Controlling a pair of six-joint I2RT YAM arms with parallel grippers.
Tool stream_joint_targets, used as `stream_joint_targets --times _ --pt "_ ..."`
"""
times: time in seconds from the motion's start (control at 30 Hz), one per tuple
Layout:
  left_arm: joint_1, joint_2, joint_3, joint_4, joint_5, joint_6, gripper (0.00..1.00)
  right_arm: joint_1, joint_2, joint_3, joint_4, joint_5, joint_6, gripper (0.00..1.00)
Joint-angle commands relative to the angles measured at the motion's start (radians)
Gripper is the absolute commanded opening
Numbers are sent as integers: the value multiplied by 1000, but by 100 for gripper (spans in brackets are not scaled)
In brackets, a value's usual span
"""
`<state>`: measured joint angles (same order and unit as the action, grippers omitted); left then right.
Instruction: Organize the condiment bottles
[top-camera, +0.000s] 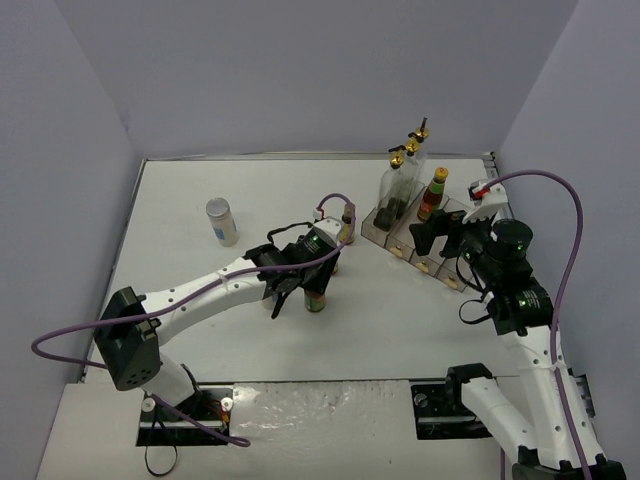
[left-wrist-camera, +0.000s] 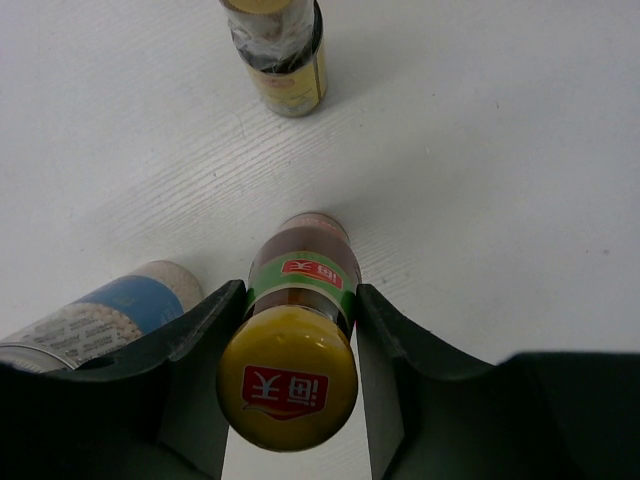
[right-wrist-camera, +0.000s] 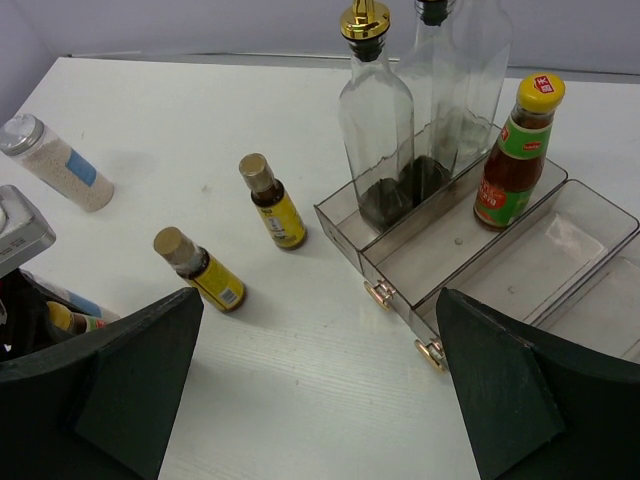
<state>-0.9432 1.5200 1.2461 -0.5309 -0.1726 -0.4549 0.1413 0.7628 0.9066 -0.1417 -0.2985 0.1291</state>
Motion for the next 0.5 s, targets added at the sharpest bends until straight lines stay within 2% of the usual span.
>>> stream_joint_targets --times 0.0,0.07,0.27,0.47 --pt "-6 -41 29 143 -16 -22 31 10 2 0 67 -32 -27 100" --pt "-6 -46 23 141 -19 -22 42 11 3 -1 68 -37 -29 100" --pt "-6 -63 29 124 -24 -23 66 17 11 -2 67 -67 -33 100" --pt "-4 -124 110 33 -86 -22 74 51 28 5 68 -97 -34 100"
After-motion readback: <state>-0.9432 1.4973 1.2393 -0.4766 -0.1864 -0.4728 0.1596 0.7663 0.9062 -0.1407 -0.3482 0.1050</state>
